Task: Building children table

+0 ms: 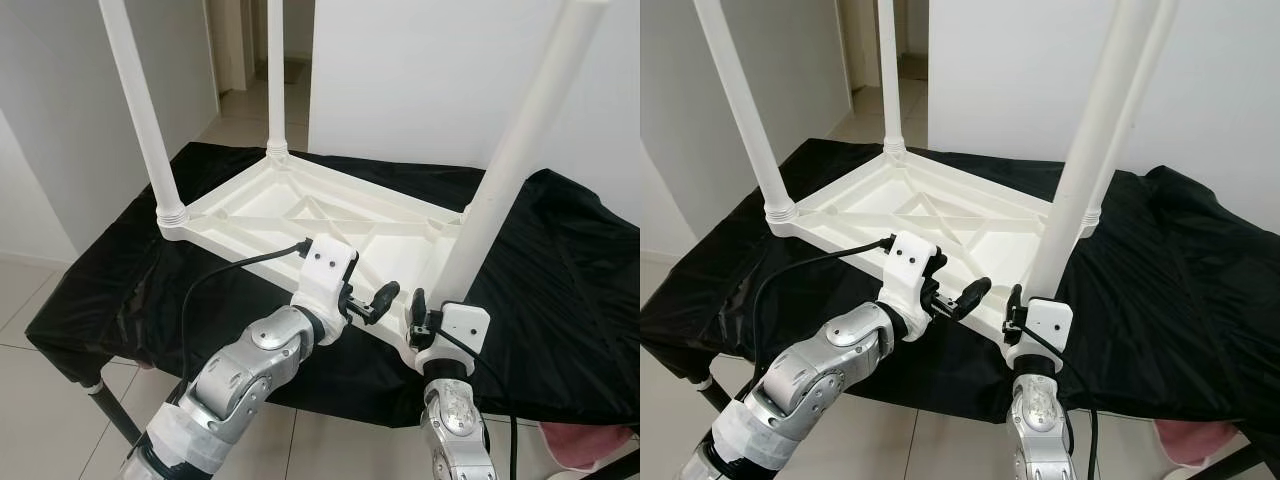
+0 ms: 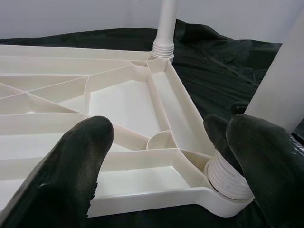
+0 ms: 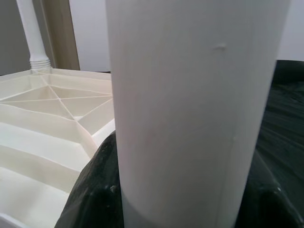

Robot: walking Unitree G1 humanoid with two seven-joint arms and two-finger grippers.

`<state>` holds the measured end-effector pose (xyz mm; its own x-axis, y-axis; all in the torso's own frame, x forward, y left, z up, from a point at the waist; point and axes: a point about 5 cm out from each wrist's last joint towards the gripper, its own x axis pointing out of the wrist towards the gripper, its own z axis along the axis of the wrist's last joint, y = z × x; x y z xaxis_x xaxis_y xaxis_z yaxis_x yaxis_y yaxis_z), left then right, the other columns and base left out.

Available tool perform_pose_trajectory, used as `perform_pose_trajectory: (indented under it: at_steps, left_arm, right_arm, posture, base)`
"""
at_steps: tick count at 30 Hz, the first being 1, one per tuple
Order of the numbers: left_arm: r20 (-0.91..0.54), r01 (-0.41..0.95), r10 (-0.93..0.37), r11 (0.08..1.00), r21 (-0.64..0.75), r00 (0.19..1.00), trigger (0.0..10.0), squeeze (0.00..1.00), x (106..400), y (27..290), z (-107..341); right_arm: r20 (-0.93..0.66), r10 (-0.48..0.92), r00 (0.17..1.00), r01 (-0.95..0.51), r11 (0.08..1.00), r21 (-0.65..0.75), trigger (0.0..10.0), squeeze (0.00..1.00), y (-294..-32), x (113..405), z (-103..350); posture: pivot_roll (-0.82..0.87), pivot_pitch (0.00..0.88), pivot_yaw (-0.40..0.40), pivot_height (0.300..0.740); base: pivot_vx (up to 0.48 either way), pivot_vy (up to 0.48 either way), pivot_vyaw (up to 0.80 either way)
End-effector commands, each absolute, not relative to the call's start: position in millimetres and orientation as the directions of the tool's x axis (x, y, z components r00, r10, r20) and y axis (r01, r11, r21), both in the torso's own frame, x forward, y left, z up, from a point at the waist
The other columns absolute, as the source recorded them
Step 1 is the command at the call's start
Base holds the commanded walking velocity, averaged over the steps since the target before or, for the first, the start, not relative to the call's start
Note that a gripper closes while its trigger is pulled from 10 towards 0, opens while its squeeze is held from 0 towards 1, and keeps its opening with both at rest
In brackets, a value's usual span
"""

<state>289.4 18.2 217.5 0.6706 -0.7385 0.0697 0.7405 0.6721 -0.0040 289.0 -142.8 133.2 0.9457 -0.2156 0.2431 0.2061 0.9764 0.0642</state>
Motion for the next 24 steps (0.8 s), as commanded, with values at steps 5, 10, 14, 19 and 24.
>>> perform_pose_trajectory:
  at_steps: [5, 10, 14, 19, 24]
  left_arm:
    - [0.071, 0.836, -0.835, 0.548, 0.020, 0.545, 10.0, 0.00, 281, 12, 221]
    - [0.072, 0.835, -0.833, 0.550, 0.017, 0.548, 10.0, 0.00, 281, 12, 221]
    - [0.072, 0.835, -0.833, 0.551, 0.017, 0.548, 10.0, 0.00, 281, 12, 221]
    - [0.072, 0.834, -0.833, 0.551, 0.016, 0.549, 10.0, 0.00, 281, 13, 221]
    - [0.072, 0.836, -0.835, 0.548, 0.016, 0.546, 10.0, 0.00, 281, 12, 221]
  right_arm:
    - [-0.010, -0.293, 0.956, 0.293, 0.955, 0.053, 10.0, 0.00, -150, 280, 86]
    - [0.008, -0.289, 0.957, 0.288, 0.956, 0.047, 10.0, 0.00, -147, 281, 88]
    - [0.066, -0.280, 0.958, 0.276, 0.959, 0.066, 10.0, 0.00, -147, 280, 96]
    - [0.226, -0.267, 0.937, 0.242, 0.961, 0.135, 10.0, 0.00, -150, 279, 131]
    - [0.282, -0.265, 0.922, 0.237, 0.963, 0.130, 10.0, 0.00, -148, 282, 149]
  posture:
    - [0.00, 0.136, 0.003, 0.740]
    - [0.01, 0.137, 0.002, 0.740]
    - [0.01, 0.138, 0.001, 0.740]
    - [0.00, 0.139, 0.003, 0.740]
    - [0.00, 0.139, 0.004, 0.740]
  base:
    - [0.000, 0.000, 0.00]
    - [0.000, 0.000, 0.00]
    - [0.000, 0.000, 0.00]
    - [0.000, 0.000, 0.00]
    - [0.000, 0.000, 0.00]
